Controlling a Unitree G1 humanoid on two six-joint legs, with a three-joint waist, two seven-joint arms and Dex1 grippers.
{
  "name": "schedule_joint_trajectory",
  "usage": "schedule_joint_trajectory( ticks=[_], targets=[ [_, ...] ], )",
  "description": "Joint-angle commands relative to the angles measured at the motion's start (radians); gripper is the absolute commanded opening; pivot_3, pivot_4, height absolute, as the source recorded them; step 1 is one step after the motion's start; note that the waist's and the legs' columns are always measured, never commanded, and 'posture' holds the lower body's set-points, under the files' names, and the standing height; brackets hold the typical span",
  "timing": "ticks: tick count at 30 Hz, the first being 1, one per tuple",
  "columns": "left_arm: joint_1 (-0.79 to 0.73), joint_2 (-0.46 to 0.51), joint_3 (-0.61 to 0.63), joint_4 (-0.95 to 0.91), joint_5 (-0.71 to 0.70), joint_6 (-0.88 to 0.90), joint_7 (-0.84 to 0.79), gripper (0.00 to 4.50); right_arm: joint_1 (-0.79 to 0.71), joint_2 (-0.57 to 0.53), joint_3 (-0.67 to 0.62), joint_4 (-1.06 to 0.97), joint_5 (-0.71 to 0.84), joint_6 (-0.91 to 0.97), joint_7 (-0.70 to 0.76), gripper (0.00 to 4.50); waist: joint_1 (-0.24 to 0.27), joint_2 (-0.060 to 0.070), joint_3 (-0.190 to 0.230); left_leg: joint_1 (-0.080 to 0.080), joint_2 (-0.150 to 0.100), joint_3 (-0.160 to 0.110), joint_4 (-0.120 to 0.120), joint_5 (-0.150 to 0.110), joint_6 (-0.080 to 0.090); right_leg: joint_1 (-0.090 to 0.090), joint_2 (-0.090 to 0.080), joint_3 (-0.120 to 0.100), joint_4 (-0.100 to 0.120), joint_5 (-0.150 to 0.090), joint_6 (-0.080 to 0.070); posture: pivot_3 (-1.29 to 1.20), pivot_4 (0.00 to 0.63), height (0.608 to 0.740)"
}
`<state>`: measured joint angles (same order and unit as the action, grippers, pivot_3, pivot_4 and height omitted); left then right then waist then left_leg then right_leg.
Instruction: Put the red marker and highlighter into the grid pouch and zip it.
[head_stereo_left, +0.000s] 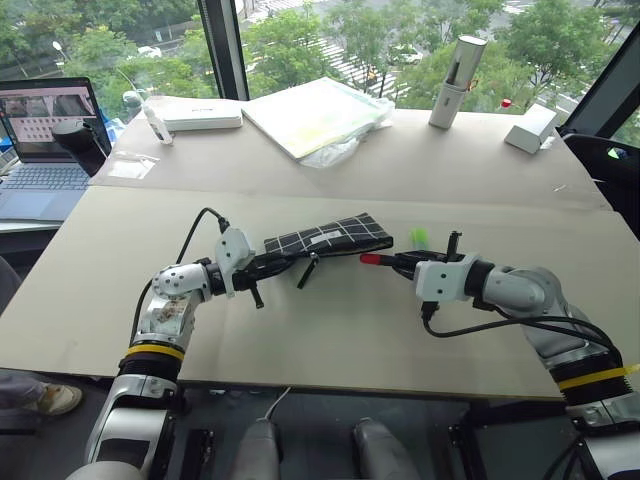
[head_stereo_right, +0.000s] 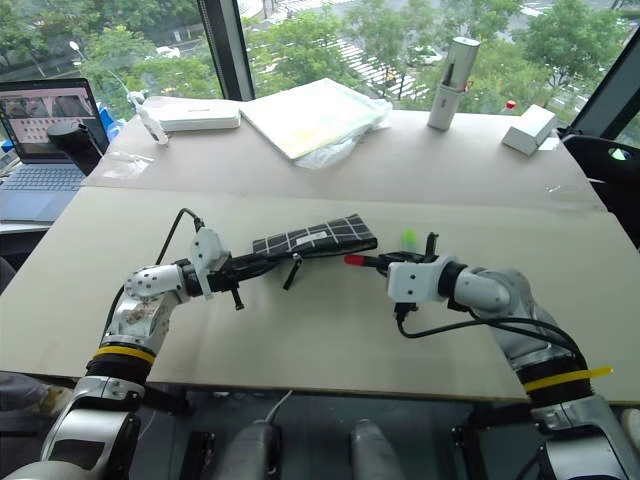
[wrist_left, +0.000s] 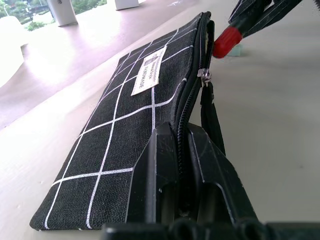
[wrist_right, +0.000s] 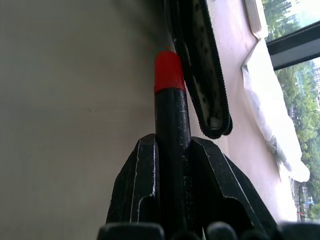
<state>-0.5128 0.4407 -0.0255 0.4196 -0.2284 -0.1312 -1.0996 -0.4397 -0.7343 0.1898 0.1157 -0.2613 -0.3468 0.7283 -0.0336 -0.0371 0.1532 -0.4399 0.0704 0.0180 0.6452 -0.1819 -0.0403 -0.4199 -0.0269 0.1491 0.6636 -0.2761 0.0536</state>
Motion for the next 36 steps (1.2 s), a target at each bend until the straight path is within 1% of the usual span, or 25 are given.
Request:
schedule_joint_trajectory(
  ticks=[1,5,12,15,18,31,36],
  targets=[
    [0.003,-0.002,-0.01,-0.045,-0.003,-0.002,0.003,0.0,-0.031,0.002,-0.032,-0.028,0.045,-0.017,0.001,0.57,0.0,0.0,0.0,0.0,0.0,0.0,0.0,0.0,0.0,0.0,0.0,0.0,0.0,0.0,0.0,0.0,0.15,0.736],
    [0.004,0.0,-0.011,-0.048,-0.004,0.001,0.008,0.0,0.005,-0.023,-0.076,-0.067,0.152,-0.014,0.057,0.57,0.005,0.0,0.0,0.0,0.0,0.0,0.0,0.0,0.0,0.0,0.0,0.0,0.0,0.0,0.0,0.0,0.15,0.736],
    [-0.004,0.004,-0.011,-0.043,-0.005,0.005,0.009,0.0,0.055,-0.081,-0.102,-0.107,0.23,-0.015,0.13,0.57,0.017,0.0,0.0,0.0,0.0,0.0,0.001,0.0,0.0,0.001,0.0,0.0,0.0,0.0,0.0,0.0,0.15,0.736],
    [-0.008,0.003,-0.012,-0.054,-0.009,0.018,0.012,0.0,0.036,-0.102,-0.098,-0.078,0.187,-0.027,0.123,0.57,0.018,0.0,0.0,0.0,0.0,0.0,0.001,0.0,0.0,0.001,0.0,0.0,0.0,0.0,0.0,0.0,0.15,0.736],
    [-0.007,0.002,-0.014,-0.066,-0.01,0.027,0.014,0.0,0.021,-0.101,-0.091,-0.053,0.164,-0.032,0.105,0.57,0.018,0.0,0.0,0.0,0.0,0.0,0.001,0.0,0.0,0.001,0.0,0.0,0.0,0.0,0.0,0.0,0.15,0.736],
    [-0.003,0.007,-0.015,-0.085,-0.009,0.048,0.016,0.0,-0.025,-0.069,-0.065,0.009,0.119,-0.042,0.092,0.57,0.019,0.0,0.0,0.0,0.0,0.0,0.001,0.0,0.0,0.001,0.0,0.0,0.0,0.0,0.0,0.0,0.15,0.736],
    [-0.005,0.01,-0.014,-0.079,-0.011,0.046,0.009,0.0,-0.067,-0.032,-0.025,0.026,0.079,-0.036,0.086,0.57,0.018,0.0,0.0,0.0,0.0,0.0,0.001,0.0,0.0,0.001,0.0,0.0,0.001,0.0,0.0,0.0,0.15,0.736]
  ],
)
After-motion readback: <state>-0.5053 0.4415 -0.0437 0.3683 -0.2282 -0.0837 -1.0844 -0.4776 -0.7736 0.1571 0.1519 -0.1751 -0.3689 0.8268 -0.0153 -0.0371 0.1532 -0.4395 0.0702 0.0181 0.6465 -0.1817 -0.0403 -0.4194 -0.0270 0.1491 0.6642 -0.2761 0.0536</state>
